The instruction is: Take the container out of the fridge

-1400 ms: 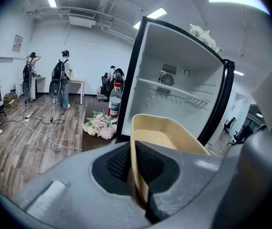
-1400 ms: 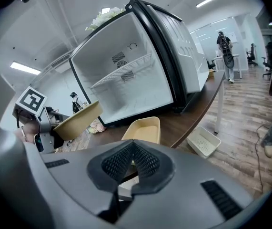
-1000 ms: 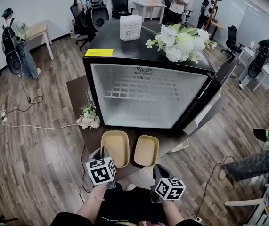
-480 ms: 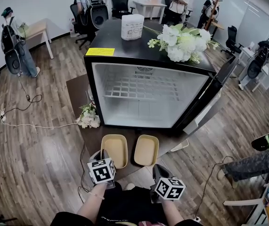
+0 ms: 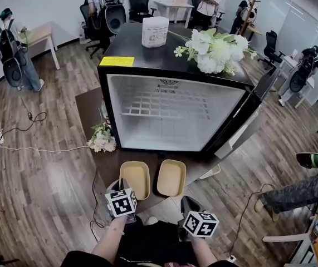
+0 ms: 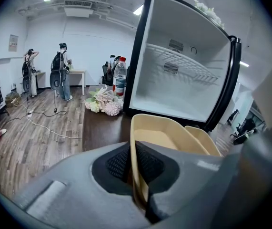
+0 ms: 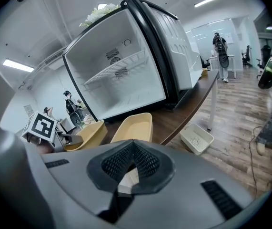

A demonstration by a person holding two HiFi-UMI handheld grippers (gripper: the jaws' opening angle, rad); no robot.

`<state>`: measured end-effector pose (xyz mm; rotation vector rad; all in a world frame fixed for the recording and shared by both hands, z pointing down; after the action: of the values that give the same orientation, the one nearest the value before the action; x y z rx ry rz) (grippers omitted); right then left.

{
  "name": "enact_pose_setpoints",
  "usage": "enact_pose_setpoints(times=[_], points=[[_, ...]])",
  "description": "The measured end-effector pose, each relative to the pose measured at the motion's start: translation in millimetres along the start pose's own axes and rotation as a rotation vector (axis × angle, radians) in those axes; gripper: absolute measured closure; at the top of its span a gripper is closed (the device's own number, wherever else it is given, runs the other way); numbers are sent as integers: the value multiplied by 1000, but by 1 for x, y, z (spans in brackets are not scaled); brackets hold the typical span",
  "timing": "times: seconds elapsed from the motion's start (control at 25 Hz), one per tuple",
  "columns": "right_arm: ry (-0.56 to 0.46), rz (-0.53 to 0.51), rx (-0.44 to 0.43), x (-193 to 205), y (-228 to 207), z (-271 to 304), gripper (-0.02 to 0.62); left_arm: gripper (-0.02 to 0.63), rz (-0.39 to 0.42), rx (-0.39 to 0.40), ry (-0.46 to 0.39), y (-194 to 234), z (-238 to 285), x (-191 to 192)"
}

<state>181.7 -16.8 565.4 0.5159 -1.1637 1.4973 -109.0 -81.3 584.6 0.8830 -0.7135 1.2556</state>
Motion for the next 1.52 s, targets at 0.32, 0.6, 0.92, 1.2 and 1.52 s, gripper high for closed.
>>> enact_pose_setpoints(times=[0.32, 0.6, 0.92, 1.2, 1.52], points=[[10, -5, 1, 3, 0, -1, 584, 595, -2, 23, -22, 5, 16, 16], [23, -17, 2, 4, 2, 1, 584, 595, 10, 35, -3, 3, 26, 24], [24, -19, 5, 5, 3, 2, 584, 594, 26, 27, 43, 5, 31, 36], [24, -26, -5, 4, 4, 5, 584, 594, 11, -8, 70, 6, 35, 39], [-3, -29, -14, -1, 5, 4, 584, 451, -40, 1, 26, 12, 28, 26]])
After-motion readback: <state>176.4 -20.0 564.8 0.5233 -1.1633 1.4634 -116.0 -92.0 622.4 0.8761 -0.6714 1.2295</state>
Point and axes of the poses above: the fingertips, and each gripper's own axes: z forward along the fingers, y to its left, x out of its underside, the point moved 8 cm from there along -z, backward along the fingers, and after that the axes turned 10 degrees about -y, right-handed, at the moved point
